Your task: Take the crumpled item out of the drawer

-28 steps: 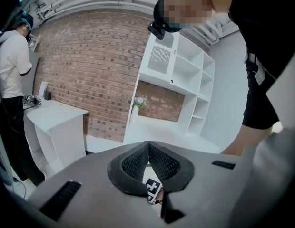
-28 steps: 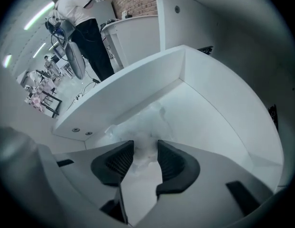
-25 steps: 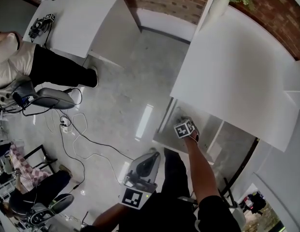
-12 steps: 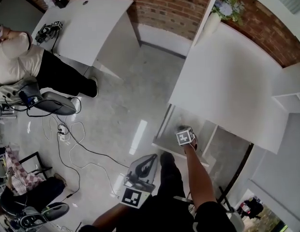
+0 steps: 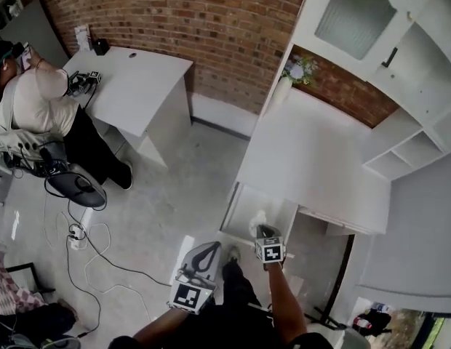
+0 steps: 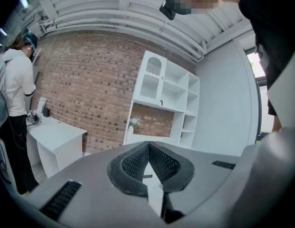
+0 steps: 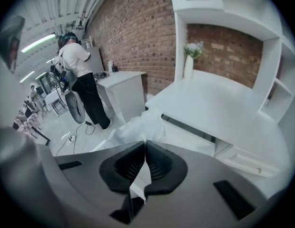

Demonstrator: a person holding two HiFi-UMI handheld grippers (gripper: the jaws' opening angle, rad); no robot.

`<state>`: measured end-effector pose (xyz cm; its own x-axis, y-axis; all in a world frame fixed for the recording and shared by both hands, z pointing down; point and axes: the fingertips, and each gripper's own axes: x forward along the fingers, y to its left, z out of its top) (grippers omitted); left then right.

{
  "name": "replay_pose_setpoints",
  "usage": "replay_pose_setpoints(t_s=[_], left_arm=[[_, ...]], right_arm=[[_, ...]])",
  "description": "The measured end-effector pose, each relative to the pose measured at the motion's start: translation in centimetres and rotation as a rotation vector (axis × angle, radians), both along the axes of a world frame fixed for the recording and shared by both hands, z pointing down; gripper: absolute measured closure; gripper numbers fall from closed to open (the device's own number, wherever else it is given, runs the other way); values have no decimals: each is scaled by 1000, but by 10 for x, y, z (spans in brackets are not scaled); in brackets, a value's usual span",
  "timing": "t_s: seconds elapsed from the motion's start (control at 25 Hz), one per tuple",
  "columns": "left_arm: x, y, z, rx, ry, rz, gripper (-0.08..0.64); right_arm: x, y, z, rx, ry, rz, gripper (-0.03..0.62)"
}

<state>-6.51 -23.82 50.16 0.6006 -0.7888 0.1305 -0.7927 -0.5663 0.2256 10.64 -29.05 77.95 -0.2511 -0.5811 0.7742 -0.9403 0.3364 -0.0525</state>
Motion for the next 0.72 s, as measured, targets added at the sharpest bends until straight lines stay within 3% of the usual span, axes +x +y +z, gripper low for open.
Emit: replay_pose_setpoints(t_s=[0.24,0.56,0.72], left_arm=[[-18,55,-17,65,9,104,535],[-3,126,-28,43,8,208,535],[6,145,-35,46,25,205,535]], right_arm=[[-9,81,-110,233,-11,135,571],[-9,191,-190,380,-97,287,571],[-4,221,-227,446,-140,302,571]])
